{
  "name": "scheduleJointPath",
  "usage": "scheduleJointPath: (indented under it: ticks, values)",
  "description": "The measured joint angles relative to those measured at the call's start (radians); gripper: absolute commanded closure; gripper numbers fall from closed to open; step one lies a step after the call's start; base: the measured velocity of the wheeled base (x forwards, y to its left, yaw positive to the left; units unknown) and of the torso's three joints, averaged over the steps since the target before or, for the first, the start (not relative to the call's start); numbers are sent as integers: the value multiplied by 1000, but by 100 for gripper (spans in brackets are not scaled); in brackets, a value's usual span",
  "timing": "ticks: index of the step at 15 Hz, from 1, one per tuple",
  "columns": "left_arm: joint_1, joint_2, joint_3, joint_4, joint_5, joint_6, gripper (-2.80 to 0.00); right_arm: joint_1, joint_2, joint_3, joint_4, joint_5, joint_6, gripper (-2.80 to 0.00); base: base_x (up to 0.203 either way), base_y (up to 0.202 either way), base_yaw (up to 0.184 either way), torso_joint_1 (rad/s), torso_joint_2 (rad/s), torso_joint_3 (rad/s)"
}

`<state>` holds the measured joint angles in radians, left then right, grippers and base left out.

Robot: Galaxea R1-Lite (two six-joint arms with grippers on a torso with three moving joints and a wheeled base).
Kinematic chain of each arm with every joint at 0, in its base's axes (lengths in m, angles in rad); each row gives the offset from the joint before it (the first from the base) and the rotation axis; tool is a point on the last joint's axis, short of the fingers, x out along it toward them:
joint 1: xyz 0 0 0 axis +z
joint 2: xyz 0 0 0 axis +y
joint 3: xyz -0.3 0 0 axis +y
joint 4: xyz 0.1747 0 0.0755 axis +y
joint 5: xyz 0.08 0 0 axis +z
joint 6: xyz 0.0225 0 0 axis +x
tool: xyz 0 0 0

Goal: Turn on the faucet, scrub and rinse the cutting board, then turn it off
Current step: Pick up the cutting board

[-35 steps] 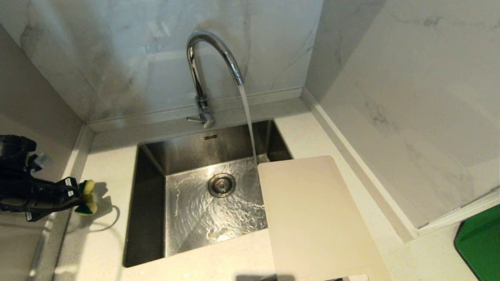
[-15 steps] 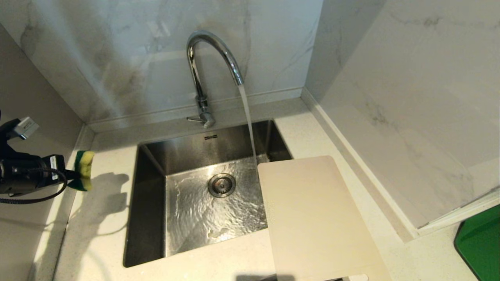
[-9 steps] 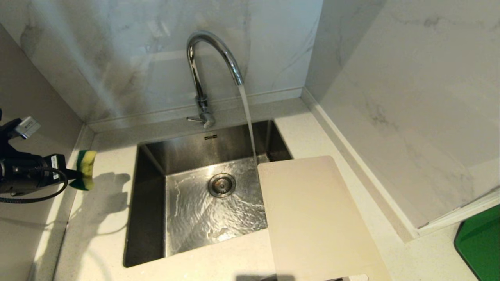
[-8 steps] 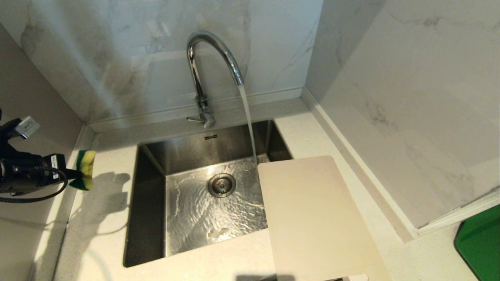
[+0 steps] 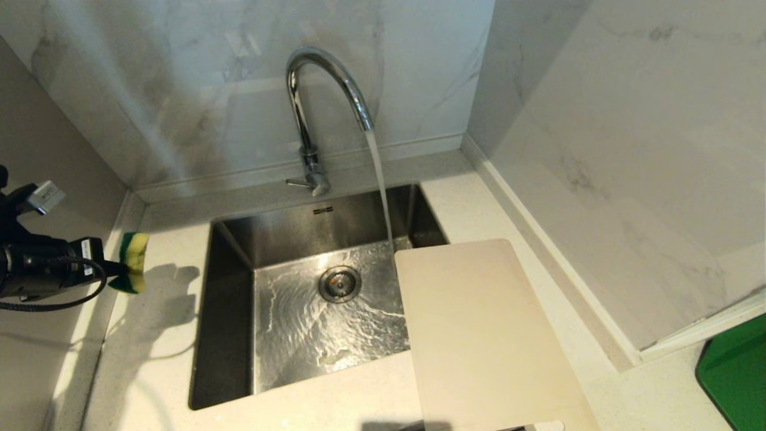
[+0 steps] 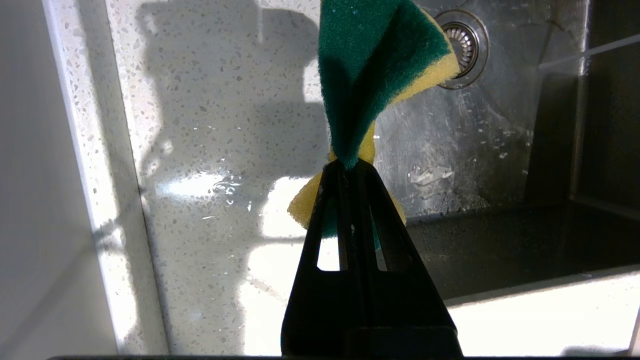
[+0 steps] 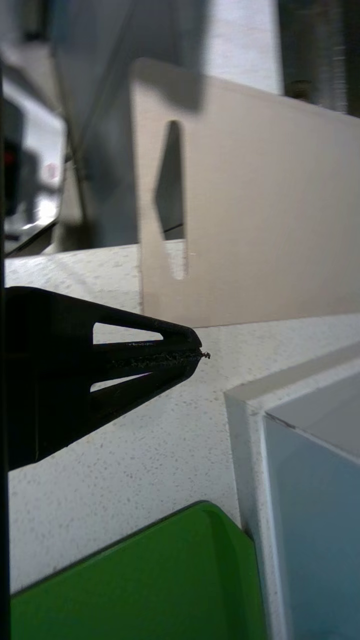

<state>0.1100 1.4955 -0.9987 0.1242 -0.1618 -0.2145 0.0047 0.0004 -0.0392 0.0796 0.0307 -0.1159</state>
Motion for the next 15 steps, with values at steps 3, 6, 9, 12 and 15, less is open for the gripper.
scheduleJointPath:
  ticks: [3, 6, 9, 12, 15]
  values:
    - [0, 2, -6, 1, 0, 0, 0, 1, 25, -155, 133, 36, -46, 0, 0, 0, 0, 0, 0, 0]
    - [-3, 9, -23, 13, -2, -1, 0, 2, 178, -399, 230, 46, -49, 0, 0, 0, 0, 0, 0, 0]
    - [-5, 13, -42, 46, -3, -4, 0, 4, 398, -659, 258, 56, -49, 0, 0, 0, 0, 0, 0, 0]
    - [-5, 14, -50, 46, -4, -6, 0, 4, 619, -856, 270, 101, -36, 0, 0, 0, 0, 0, 0, 0]
    - [-5, 14, -67, 65, -3, -7, 0, 10, 794, -1014, 341, 213, -21, 0, 0, 0, 0, 0, 0, 0]
